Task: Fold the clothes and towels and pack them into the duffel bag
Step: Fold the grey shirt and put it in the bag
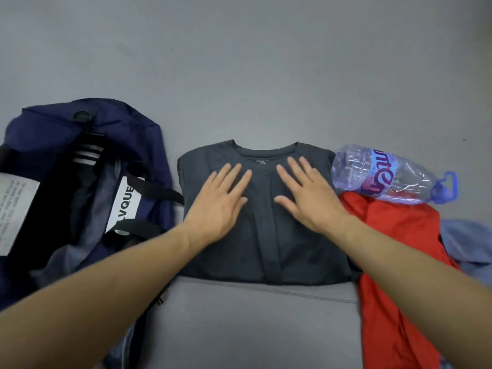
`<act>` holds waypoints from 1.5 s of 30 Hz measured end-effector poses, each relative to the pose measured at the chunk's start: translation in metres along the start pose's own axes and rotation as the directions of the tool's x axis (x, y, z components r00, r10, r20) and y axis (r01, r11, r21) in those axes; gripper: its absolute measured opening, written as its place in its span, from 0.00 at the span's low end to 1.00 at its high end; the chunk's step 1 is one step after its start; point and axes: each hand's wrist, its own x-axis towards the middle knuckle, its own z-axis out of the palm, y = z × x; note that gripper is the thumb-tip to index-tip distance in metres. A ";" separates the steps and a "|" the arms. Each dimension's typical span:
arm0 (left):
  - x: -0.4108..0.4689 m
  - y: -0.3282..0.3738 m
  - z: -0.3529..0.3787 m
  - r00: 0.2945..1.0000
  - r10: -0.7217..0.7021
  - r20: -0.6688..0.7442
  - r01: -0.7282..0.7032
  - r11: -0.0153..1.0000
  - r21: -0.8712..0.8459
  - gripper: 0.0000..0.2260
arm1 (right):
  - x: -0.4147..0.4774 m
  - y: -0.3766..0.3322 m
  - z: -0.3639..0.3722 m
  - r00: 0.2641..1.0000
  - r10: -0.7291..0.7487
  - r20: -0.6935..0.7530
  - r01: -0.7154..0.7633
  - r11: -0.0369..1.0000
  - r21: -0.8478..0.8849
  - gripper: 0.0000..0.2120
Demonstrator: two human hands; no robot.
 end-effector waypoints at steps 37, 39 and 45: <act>-0.225 -0.094 0.020 0.963 -0.129 0.236 0.078 0.974 0.212 0.30 | -0.239 -0.013 0.088 0.993 -0.023 0.114 0.039 0.989 -0.141 0.36; -0.225 -0.092 0.017 0.965 -0.150 0.214 0.105 0.972 0.209 0.30 | -0.243 -0.020 0.088 0.991 -0.052 0.121 0.068 0.988 -0.137 0.36; -0.224 -0.051 0.014 0.984 0.159 0.081 -0.174 0.956 0.235 0.29 | -0.261 -0.023 0.081 0.988 -0.054 0.143 0.072 0.990 -0.122 0.35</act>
